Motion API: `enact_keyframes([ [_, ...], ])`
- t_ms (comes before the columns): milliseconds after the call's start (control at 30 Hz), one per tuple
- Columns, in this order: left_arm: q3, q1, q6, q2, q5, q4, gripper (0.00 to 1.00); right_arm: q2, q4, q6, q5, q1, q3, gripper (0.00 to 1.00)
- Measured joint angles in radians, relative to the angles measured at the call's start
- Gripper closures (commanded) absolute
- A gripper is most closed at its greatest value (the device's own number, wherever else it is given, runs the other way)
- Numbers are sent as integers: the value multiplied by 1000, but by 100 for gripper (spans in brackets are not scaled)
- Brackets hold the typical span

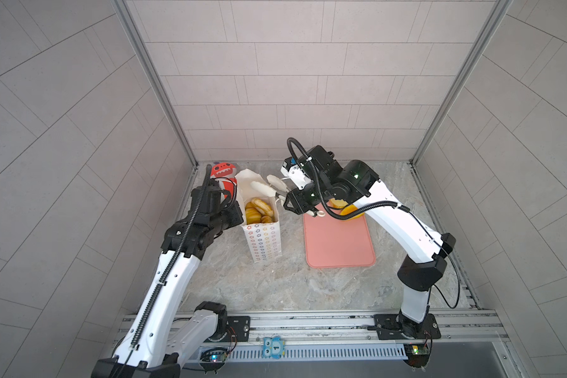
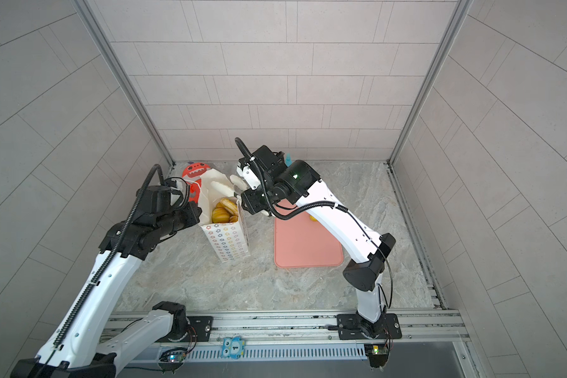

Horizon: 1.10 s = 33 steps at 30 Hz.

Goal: Place the fake bread into the paper bag
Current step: 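Move the tongs with the right gripper back over the pink tray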

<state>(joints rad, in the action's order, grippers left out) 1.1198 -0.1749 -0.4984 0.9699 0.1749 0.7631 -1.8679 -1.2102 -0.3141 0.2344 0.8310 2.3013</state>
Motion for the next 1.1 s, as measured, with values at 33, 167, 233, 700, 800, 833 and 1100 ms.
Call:
enact_keyframes([
  [33,0,0,0,0,0,0,94,5,0,0,-8,0,2,52],
  [167,0,0,0,0,0,0,94,26,-4,0,-39,-1,5,53],
  [233,0,0,0,0,0,0,94,42,-7,1,-59,-3,7,54],
  [700,0,0,0,2,2,-1,94,214,-1,13,-149,-155,-41,56],
  [800,0,0,0,3,3,-2,94,265,11,13,-151,-218,-110,56],
  [833,0,0,0,3,3,-2,94,279,17,13,-153,-241,-137,56],
  [1100,0,0,0,6,5,-3,94,329,50,20,-156,-362,-327,56],
])
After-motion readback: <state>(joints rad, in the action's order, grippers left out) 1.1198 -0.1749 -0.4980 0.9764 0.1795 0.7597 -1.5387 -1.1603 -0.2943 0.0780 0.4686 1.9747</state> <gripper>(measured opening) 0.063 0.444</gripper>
